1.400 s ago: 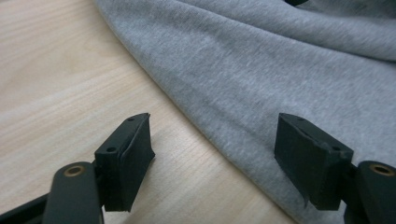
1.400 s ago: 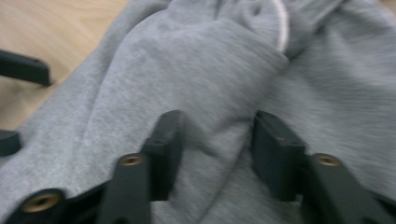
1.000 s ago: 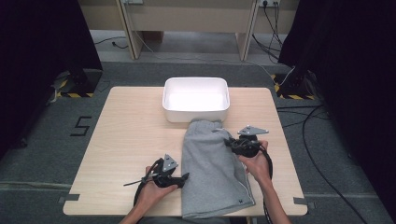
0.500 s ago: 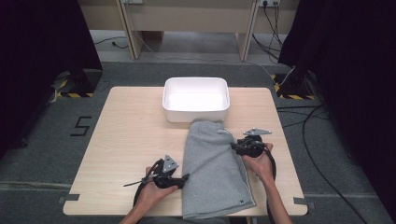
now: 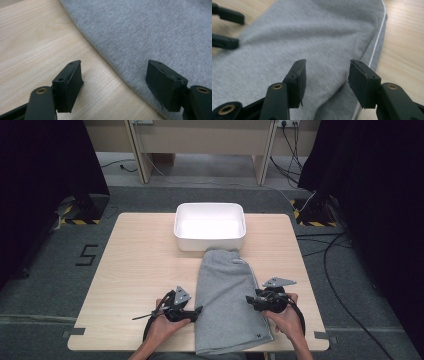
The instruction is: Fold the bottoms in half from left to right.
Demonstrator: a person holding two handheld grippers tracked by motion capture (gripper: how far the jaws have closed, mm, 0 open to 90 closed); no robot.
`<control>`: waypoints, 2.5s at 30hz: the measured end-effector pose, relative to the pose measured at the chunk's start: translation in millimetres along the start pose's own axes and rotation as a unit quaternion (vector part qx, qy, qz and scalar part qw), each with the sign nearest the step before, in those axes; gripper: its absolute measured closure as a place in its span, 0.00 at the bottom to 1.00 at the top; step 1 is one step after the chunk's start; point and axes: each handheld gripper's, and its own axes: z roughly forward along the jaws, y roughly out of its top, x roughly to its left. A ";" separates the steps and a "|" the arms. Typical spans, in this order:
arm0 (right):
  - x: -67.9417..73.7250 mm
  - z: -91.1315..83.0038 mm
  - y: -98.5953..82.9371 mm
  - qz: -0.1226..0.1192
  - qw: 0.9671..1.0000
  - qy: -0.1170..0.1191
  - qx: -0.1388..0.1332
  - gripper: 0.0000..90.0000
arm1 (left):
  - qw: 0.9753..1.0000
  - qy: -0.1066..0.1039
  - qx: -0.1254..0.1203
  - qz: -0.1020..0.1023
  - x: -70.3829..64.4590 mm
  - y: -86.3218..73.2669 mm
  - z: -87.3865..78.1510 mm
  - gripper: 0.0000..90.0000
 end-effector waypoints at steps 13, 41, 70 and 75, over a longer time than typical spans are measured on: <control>2.4 -16.5 8.3 -0.043 0.998 0.001 -0.041 0.93 | 1.000 0.003 -0.001 0.004 -2.4 1.7 1.7 0.31; -6.9 15.9 -9.7 -0.028 0.999 -0.007 0.021 0.87 | 1.000 0.025 0.006 -0.017 22.2 2.8 -0.5 0.29; 25.5 -20.3 -64.2 -0.054 0.998 0.015 -0.013 0.92 | 0.999 -0.014 -0.001 -0.039 13.0 -8.3 -16.8 0.32; 31.4 -46.9 -58.6 -0.070 0.997 0.006 -0.029 0.93 | 0.999 -0.014 0.001 -0.040 12.6 -8.9 -16.0 0.32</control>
